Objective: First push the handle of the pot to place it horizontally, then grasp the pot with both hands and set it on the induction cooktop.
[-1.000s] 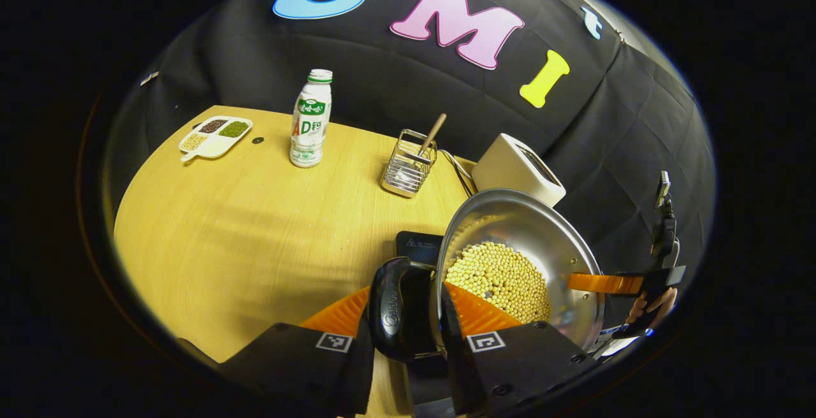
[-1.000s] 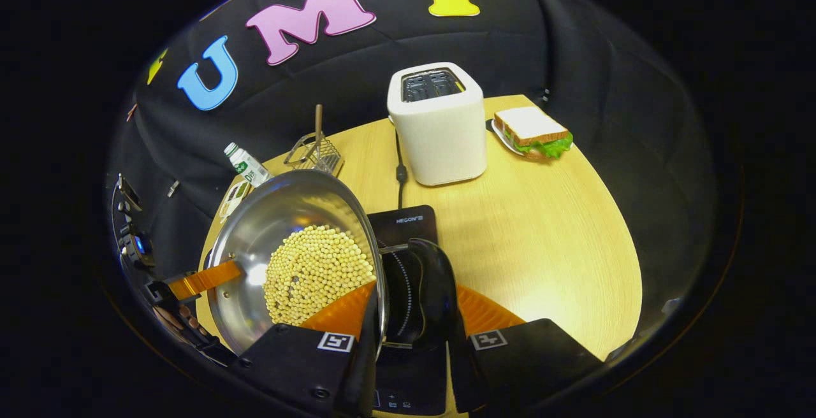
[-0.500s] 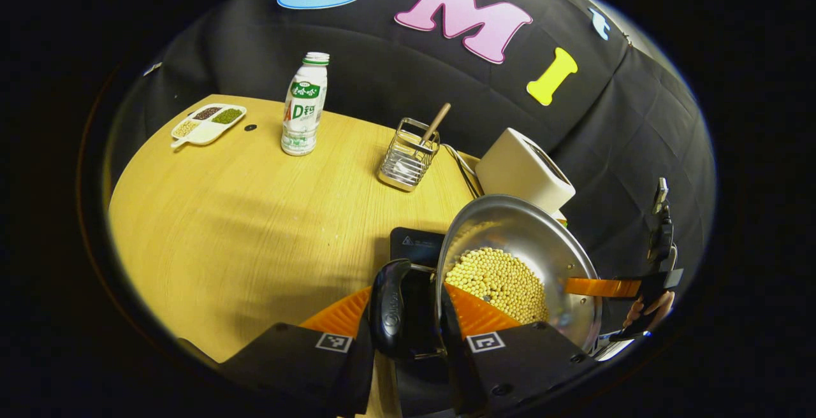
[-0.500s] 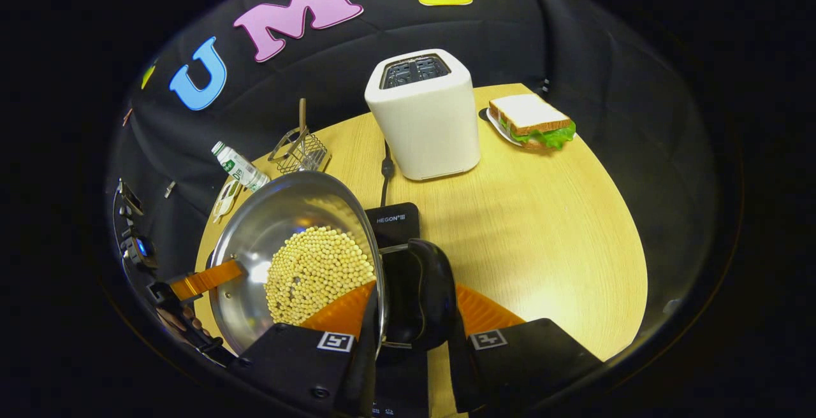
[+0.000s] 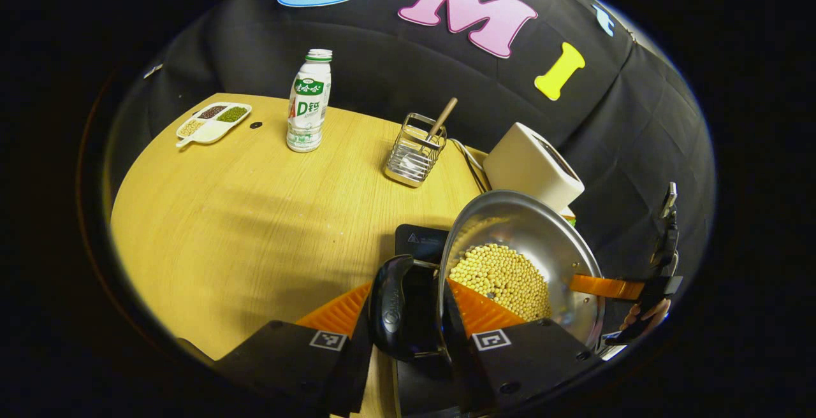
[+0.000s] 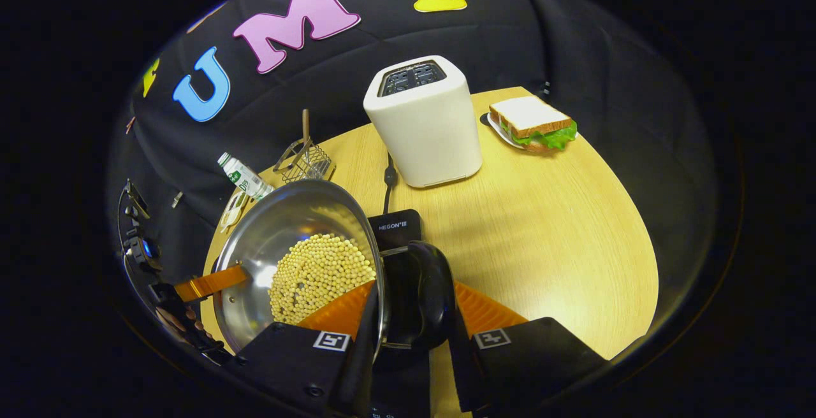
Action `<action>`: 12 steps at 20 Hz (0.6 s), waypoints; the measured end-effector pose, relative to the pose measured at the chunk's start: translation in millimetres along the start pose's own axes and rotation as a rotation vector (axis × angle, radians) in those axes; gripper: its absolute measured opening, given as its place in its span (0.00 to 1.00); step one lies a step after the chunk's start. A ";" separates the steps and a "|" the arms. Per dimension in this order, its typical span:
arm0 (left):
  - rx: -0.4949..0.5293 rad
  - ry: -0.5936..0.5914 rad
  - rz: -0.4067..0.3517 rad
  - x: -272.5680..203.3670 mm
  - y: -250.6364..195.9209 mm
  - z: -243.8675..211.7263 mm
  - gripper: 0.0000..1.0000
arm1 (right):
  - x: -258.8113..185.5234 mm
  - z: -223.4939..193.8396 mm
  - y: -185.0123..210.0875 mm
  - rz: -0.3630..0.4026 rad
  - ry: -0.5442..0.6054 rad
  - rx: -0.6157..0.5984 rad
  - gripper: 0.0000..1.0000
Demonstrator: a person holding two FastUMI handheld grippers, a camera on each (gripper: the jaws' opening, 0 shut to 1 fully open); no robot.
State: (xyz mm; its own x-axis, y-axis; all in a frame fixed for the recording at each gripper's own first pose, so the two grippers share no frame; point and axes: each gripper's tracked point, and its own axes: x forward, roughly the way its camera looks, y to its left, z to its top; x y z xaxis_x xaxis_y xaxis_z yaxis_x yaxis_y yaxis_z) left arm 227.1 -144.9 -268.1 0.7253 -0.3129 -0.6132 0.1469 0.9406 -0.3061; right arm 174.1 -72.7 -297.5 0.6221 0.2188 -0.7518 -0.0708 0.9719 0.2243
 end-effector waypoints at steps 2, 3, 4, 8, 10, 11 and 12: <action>0.013 0.013 0.018 1.6 -0.4 -1.5 0.61 | -1.8 -0.9 -0.6 0.003 -0.004 -0.020 0.57; 0.019 0.025 0.028 2.8 -0.3 -4.6 0.62 | -3.0 -1.5 -0.8 0.003 -0.003 -0.027 0.54; 0.022 0.034 0.049 -0.1 2.7 -6.7 0.63 | -4.8 -1.4 -2.9 -0.002 -0.005 -0.036 0.54; 0.004 0.008 0.131 -14.8 15.3 -2.4 0.94 | -20.5 1.7 -11.7 -0.027 -0.065 -0.077 0.99; -0.015 -0.011 0.151 -27.7 17.6 1.8 0.96 | -35.3 2.2 -14.4 -0.044 -0.100 -0.078 0.99; -0.021 -0.019 0.148 -35.5 15.8 3.0 0.96 | -43.5 2.9 -16.1 -0.056 -0.122 -0.074 0.99; -0.018 -0.036 0.149 -45.8 14.3 6.9 0.96 | -53.3 4.8 -18.5 -0.074 -0.148 -0.069 0.99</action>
State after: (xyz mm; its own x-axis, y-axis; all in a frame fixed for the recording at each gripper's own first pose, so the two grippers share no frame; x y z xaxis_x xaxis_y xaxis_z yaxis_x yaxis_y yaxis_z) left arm 200.6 -116.1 -239.4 0.7619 -0.1645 -0.6264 0.0240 0.9737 -0.2266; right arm 146.0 -102.8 -258.6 0.7352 0.1362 -0.6640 -0.0709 0.9897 0.1245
